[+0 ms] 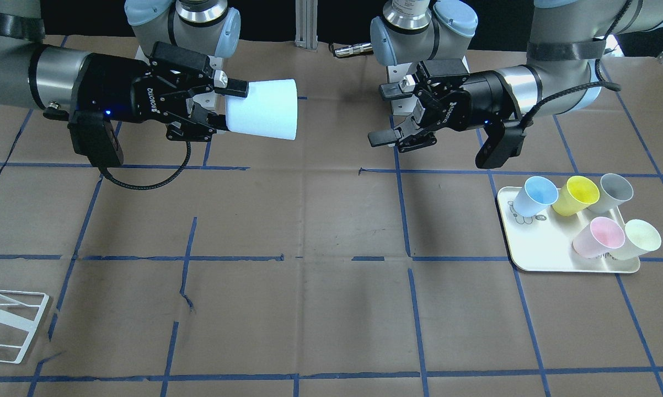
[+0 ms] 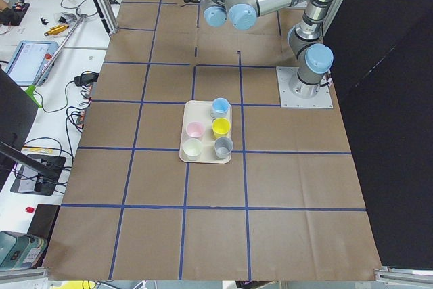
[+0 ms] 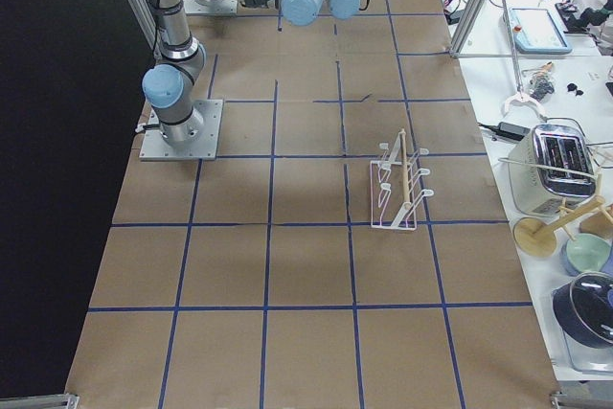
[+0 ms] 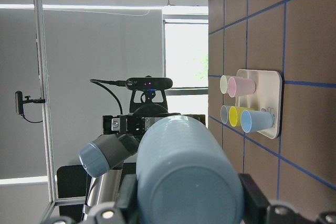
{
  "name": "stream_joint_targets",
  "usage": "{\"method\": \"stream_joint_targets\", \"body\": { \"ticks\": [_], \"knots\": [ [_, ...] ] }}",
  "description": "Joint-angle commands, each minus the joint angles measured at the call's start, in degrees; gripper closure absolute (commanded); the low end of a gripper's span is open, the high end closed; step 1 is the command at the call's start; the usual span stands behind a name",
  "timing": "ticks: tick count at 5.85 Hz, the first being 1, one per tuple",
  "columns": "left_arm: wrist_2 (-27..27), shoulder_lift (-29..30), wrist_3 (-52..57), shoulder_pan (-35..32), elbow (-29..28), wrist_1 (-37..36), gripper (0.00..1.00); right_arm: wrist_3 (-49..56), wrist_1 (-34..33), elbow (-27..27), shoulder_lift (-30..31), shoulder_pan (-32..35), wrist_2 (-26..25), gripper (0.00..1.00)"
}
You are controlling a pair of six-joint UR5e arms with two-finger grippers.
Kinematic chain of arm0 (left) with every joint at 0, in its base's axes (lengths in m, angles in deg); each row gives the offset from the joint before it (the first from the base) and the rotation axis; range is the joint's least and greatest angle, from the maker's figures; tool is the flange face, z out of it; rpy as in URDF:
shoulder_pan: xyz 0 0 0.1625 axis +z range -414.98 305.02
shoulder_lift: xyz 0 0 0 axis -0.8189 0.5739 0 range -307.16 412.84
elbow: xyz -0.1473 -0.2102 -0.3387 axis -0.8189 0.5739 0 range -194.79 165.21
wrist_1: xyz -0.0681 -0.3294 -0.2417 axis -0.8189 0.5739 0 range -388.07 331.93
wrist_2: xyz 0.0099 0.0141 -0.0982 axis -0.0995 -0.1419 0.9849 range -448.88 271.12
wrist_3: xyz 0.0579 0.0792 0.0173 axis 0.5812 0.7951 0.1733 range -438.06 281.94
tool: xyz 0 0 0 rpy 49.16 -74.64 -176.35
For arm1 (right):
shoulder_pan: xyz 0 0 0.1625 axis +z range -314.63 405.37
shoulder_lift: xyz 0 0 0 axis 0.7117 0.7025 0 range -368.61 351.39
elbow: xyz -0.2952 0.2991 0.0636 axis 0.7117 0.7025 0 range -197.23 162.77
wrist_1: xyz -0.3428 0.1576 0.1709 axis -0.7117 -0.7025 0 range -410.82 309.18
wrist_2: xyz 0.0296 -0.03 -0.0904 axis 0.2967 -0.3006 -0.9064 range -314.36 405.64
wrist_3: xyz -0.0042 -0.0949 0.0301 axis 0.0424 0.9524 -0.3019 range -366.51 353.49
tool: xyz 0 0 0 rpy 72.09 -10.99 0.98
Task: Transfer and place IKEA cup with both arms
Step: 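Close the left gripper on the cup's open end beside the right gripper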
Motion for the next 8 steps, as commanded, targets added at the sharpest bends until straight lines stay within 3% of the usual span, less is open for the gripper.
{"method": "stream_joint_targets", "body": {
  "ticks": [1, 4, 5, 8],
  "knots": [
    [0.83, 0.85, -0.62, -4.58, -2.19, -0.33, 0.02, 0.0, -0.06, 0.0, 0.0, 0.0, 0.06, 0.7],
    [6.78, 1.99, -2.03, -9.68, -2.63, -2.78, 0.04, 0.0, -0.06, 0.0, 0.0, 0.0, 0.06, 0.7],
    [6.81, 2.69, -2.03, -10.4, -3.15, -3.4, 0.12, 0.0, -0.06, 0.0, 0.0, 0.0, 0.06, 0.7],
    [6.81, 2.96, -2.11, -11.11, -3.42, -3.5, 0.19, 0.0, -0.06, 0.0, 0.0, 0.18, 0.06, 0.7]
  ]
}}
